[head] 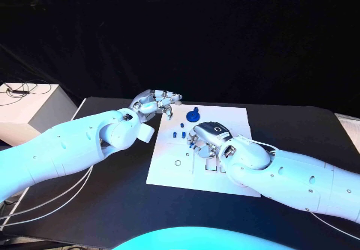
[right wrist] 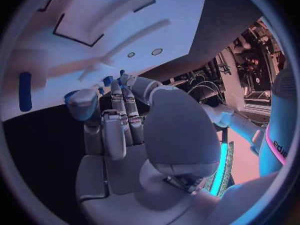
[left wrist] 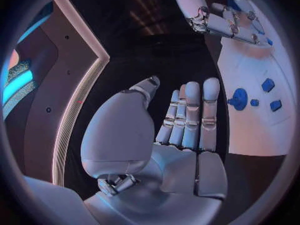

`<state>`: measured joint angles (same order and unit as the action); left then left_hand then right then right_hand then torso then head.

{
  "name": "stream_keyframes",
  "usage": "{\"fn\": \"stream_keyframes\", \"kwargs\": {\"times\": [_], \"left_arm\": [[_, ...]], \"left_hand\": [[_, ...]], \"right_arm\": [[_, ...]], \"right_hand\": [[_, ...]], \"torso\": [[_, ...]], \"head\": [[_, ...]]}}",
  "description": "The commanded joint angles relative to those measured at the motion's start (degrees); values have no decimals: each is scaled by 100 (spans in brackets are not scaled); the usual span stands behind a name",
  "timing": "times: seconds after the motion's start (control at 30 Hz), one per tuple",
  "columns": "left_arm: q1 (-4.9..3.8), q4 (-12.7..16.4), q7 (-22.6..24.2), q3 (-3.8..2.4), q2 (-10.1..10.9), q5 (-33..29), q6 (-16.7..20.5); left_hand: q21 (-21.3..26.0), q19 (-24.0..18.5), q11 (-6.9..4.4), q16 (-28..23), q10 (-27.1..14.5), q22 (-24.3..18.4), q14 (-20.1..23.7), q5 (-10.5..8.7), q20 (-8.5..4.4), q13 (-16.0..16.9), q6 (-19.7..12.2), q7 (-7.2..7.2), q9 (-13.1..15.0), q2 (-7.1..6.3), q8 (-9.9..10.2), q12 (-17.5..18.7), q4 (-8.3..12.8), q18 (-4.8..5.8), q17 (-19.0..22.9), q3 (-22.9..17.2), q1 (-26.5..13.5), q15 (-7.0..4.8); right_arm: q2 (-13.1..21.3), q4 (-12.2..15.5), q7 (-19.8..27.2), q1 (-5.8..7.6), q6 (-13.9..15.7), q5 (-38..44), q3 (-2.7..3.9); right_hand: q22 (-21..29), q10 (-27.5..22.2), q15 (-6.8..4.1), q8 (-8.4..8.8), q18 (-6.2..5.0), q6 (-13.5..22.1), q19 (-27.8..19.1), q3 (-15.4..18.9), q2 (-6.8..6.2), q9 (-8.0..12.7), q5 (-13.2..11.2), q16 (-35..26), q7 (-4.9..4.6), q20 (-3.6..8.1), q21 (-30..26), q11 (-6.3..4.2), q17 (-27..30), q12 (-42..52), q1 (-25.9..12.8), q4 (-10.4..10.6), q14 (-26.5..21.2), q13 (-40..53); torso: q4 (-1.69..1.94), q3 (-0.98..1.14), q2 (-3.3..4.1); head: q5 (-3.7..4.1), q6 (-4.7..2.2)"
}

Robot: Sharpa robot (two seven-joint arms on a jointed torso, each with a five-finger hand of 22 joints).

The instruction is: Assemble the parts on the task board

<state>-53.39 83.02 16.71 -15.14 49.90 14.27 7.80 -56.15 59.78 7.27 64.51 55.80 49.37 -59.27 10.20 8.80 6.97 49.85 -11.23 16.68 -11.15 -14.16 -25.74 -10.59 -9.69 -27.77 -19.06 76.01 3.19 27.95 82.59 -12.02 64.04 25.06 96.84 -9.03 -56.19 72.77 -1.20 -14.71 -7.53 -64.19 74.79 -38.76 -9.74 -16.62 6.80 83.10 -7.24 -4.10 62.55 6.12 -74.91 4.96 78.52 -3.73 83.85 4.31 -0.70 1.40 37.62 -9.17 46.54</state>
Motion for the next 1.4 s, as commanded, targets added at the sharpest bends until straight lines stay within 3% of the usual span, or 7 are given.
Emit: {"fn": "stream_keyframes", "kwargs": {"times": [0.03, 0.27, 0.57, 1.4], "left_arm": [[-2, 24, 161, -6, -16, -120, 152], [-3, 33, 171, -6, -29, -166, 175], [-3, 33, 162, -6, -29, -174, 169], [-4, 33, 113, -6, -34, -149, 96]], "left_hand": [[-10, -5, 7, -18, -41, -5, 28, 26, 4, 10, -15, 4, 6, 9, -34, 18, -40, 10, -9, -3, 59, 15], [-11, -4, 7, -17, -40, -4, 27, 23, 5, 11, -14, 4, 6, 6, -36, 16, -43, 10, -10, 2, 59, 15], [-3, -12, 7, -17, -39, -14, 27, 21, 5, 12, -13, 4, 6, 4, -38, 15, -46, 8, -12, 6, 60, 15], [19, -33, 8, -19, -43, -40, 28, 17, 6, 15, -15, 3, 7, 4, -42, 12, -53, 1, -15, 15, 68, 16]], "right_arm": [[-34, -9, -84, -24, -201, 157, -6], [-97, -73, -77, -107, -217, 141, -21], [-111, -75, -80, -134, -224, 136, -29], [-180, -99, -63, -209, -254, 140, -31]], "right_hand": [[4, 369, -38, -21, 45, 10, -40, -31, 60, -9, 30, -31, -5, -3, -36, -315, -117, 1, -9, 8, 351, 202], [-2, 370, -37, -22, 46, 12, -40, -33, 59, -12, 38, -29, -5, -3, -32, -314, -120, -2, -11, 7, 351, 203], [6, 372, -37, -23, 43, 13, -46, -34, 60, -15, 44, -29, -6, -3, -39, -314, -120, -5, -13, 6, 351, 205], [6, 374, -36, -24, 42, 19, -52, -40, 60, -22, 59, -34, -6, -3, -41, -313, -109, -11, -15, 1, 348, 208]], "torso": [[-15, 14, 7], [4, 11, 3], [-13, 15, 8], [-11, 6, -4]], "head": [[-92, 61], [-183, 140], [-235, 202], [-270, 276]]}}
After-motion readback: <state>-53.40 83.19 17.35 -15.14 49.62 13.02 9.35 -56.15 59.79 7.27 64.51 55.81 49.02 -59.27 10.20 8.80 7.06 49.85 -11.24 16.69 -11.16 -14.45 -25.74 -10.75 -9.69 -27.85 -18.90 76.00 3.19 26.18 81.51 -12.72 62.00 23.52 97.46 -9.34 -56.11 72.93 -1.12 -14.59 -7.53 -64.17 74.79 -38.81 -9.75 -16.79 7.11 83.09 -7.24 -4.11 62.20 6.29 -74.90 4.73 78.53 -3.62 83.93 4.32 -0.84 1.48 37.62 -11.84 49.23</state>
